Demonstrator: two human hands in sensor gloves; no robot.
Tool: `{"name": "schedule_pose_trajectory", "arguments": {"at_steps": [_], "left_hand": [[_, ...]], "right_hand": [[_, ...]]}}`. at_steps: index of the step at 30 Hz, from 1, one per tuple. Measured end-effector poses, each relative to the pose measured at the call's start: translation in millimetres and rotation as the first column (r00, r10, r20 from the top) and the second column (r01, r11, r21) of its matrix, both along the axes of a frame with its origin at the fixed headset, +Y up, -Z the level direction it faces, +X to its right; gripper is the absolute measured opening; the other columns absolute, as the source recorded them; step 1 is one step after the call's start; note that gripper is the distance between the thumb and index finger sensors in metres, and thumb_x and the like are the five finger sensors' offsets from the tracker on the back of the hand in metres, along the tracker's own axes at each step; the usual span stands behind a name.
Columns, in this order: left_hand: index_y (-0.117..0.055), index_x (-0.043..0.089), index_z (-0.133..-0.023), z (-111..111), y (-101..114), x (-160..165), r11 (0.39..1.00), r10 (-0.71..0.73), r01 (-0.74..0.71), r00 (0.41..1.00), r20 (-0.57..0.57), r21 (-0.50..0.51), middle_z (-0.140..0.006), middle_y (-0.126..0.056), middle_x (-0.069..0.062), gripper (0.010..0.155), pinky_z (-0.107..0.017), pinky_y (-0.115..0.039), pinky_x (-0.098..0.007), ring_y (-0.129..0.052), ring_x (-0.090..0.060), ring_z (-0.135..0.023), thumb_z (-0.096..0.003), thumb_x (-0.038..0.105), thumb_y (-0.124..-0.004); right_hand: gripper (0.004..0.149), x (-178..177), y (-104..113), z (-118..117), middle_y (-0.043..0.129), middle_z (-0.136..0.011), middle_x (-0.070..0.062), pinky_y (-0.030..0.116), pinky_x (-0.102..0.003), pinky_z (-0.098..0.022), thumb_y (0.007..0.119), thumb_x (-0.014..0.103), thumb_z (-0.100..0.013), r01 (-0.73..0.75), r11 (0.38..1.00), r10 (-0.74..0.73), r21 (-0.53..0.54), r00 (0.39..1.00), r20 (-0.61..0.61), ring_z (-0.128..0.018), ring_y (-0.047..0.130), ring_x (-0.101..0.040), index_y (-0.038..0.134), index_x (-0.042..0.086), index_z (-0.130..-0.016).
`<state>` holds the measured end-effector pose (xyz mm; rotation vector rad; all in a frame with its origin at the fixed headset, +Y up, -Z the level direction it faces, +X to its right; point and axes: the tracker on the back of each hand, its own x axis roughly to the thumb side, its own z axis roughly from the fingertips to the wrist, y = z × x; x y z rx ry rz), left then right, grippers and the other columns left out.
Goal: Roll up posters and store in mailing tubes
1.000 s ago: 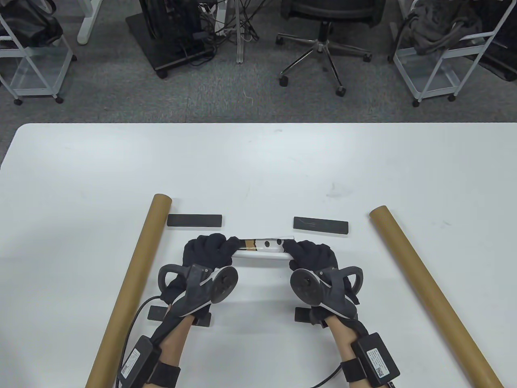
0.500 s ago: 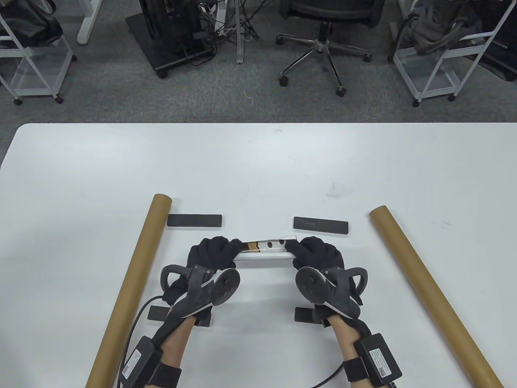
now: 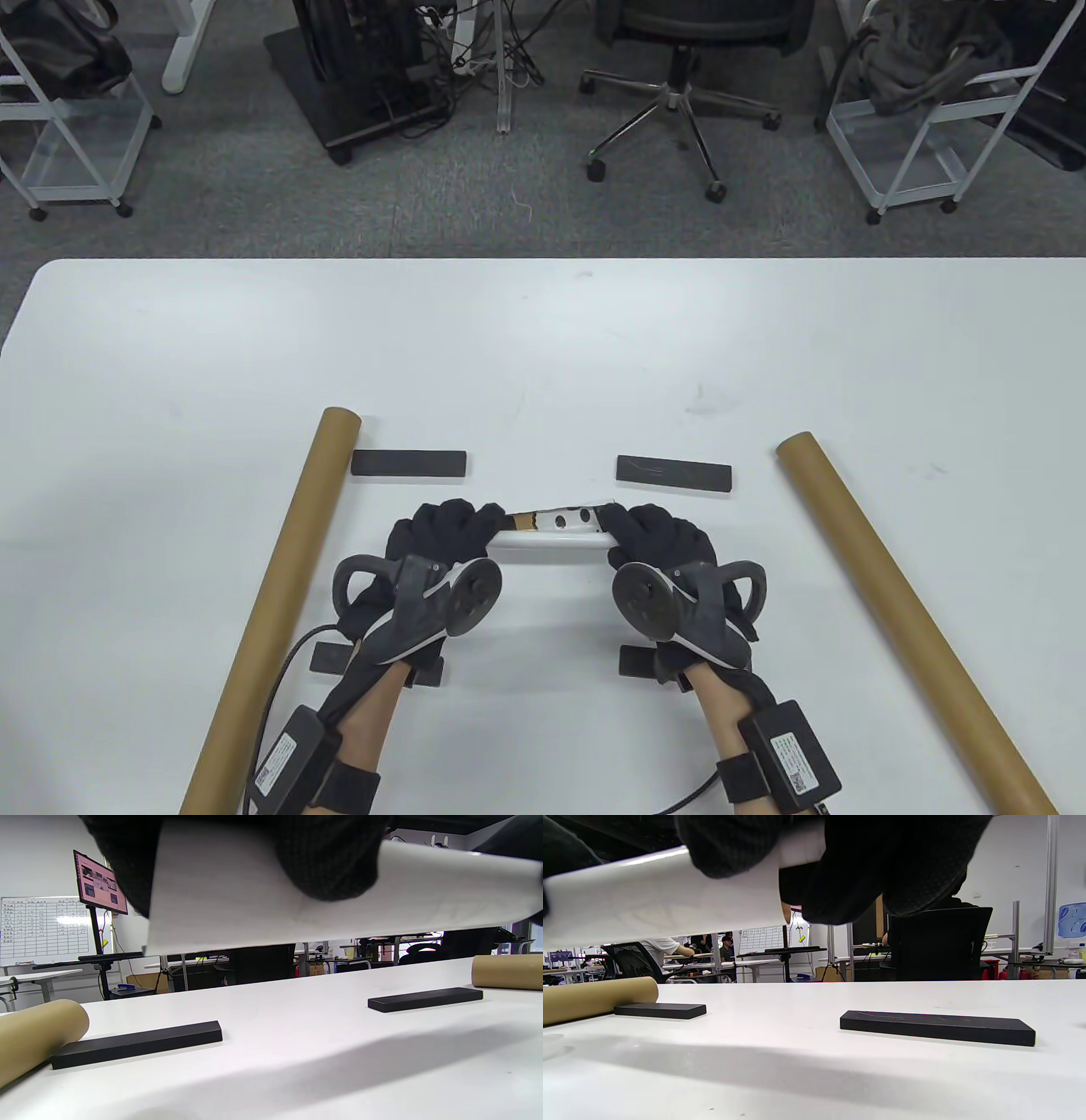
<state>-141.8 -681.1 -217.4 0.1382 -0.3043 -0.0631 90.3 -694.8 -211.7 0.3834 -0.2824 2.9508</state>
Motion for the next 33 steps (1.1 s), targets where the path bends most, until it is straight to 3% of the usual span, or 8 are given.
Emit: {"name": "schedule_pose_trajectory", "arguments": {"at_steps": [6,16,22,27,30,33], "left_hand": [[-0.074,0.040,-0.099,-1.3,-0.4,-1.7,1.000,0.004,-0.004,1.000,0.006,0.004,-0.098,-0.087,0.010,0.056,-0.068,-0.088,-0.040,-0.095,-0.019,-0.087,-0.0448,0.038,-0.087],[-0.068,0.040,-0.105,-0.2,0.3,-1.0,1.000,0.013,-0.013,1.000,0.003,0.016,-0.103,-0.083,0.007,0.057,-0.070,-0.085,-0.044,-0.092,-0.024,-0.092,-0.0498,0.035,-0.079],[-0.071,0.041,-0.101,1.0,2.9,0.3,0.999,-0.012,0.012,1.000,0.004,0.048,-0.098,-0.086,0.009,0.056,-0.070,-0.086,-0.043,-0.094,-0.020,-0.088,-0.0467,0.037,-0.084],[-0.076,0.040,-0.098,-0.5,3.3,-3.3,0.999,-0.008,0.010,1.000,-0.025,0.048,-0.099,-0.085,0.009,0.052,-0.069,-0.086,-0.042,-0.095,-0.020,-0.087,-0.0462,0.039,-0.083],[-0.078,0.040,-0.097,-0.8,4.1,-4.3,0.999,0.008,-0.007,0.999,-0.031,0.045,-0.103,-0.080,0.006,0.051,-0.069,-0.086,-0.042,-0.095,-0.020,-0.087,-0.0463,0.038,-0.082],[-0.078,0.040,-0.097,-0.5,4.6,-4.3,0.999,0.008,-0.006,1.000,-0.028,0.051,-0.103,-0.077,0.004,0.051,-0.069,-0.086,-0.042,-0.094,-0.020,-0.087,-0.0462,0.038,-0.082]], "right_hand": [[0.051,1.0,2.6,-0.4,0.081,-0.090,-0.009,0.076,-0.056,-0.063,0.077,0.031,-0.042,0.017,1.000,-0.017,0.010,1.000,0.003,-0.067,0.093,-0.027,0.074,0.023,-0.092],[0.049,0.2,2.2,0.6,0.085,-0.087,-0.011,0.078,-0.057,-0.060,0.071,0.030,-0.046,0.026,1.000,-0.026,0.011,1.000,-0.017,-0.062,0.095,-0.027,0.073,0.020,-0.094],[0.048,-0.3,0.7,0.3,0.084,-0.088,-0.012,0.077,-0.059,-0.061,0.066,0.028,-0.048,0.036,0.999,-0.036,-0.017,0.999,-0.021,-0.063,0.094,-0.029,0.073,0.020,-0.095],[0.050,-0.8,-1.5,0.0,0.081,-0.091,-0.013,0.075,-0.059,-0.062,0.067,0.031,-0.049,0.058,0.997,-0.062,-0.050,0.996,-0.064,-0.067,0.093,-0.030,0.070,0.018,-0.097],[0.057,-2.7,-0.4,0.3,0.079,-0.091,-0.013,0.075,-0.059,-0.062,0.074,0.037,-0.045,0.045,0.998,-0.049,-0.052,0.996,-0.069,-0.067,0.091,-0.029,0.069,0.016,-0.098],[0.052,-3.9,0.8,1.2,0.082,-0.088,-0.009,0.076,-0.057,-0.062,0.075,0.033,-0.044,0.022,1.000,-0.023,-0.016,0.999,-0.049,-0.065,0.093,-0.026,0.072,0.021,-0.094]]}}
